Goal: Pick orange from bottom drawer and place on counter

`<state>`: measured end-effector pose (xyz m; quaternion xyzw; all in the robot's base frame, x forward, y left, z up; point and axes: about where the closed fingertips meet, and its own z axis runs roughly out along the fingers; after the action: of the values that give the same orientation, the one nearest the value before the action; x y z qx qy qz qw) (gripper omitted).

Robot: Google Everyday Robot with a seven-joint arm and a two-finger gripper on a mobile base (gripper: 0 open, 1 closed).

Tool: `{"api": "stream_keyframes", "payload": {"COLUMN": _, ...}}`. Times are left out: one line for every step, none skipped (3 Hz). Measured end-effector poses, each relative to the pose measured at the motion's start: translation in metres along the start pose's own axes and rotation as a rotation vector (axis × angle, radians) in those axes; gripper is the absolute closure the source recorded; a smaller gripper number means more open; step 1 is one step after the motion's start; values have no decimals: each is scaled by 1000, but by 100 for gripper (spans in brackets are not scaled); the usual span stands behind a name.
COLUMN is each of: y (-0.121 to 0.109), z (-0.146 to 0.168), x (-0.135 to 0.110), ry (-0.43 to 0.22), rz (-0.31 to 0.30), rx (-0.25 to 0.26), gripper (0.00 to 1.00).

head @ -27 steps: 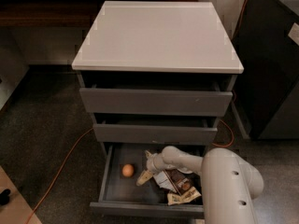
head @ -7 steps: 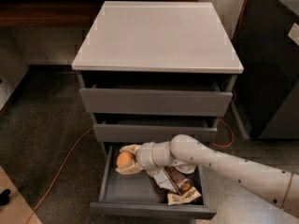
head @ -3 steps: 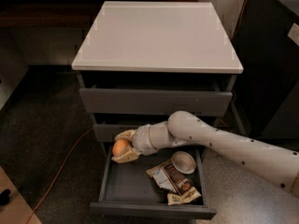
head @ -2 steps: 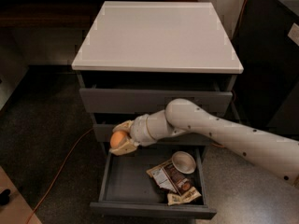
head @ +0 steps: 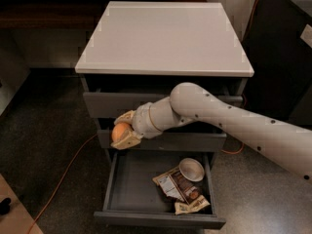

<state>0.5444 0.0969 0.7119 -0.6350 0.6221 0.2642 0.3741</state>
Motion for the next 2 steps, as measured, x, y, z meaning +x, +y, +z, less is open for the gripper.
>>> {"api": "stream_keyframes", "payload": {"y": -8, "z": -16, "x": -27, "ry": 18, "rz": -45, "rx": 14, "gripper": 100}}
{"api": "stream_keyframes", "payload": {"y": -21, "z": -32, "x": -48, "ry": 11, "rz": -55, "rx": 12, "gripper": 100}}
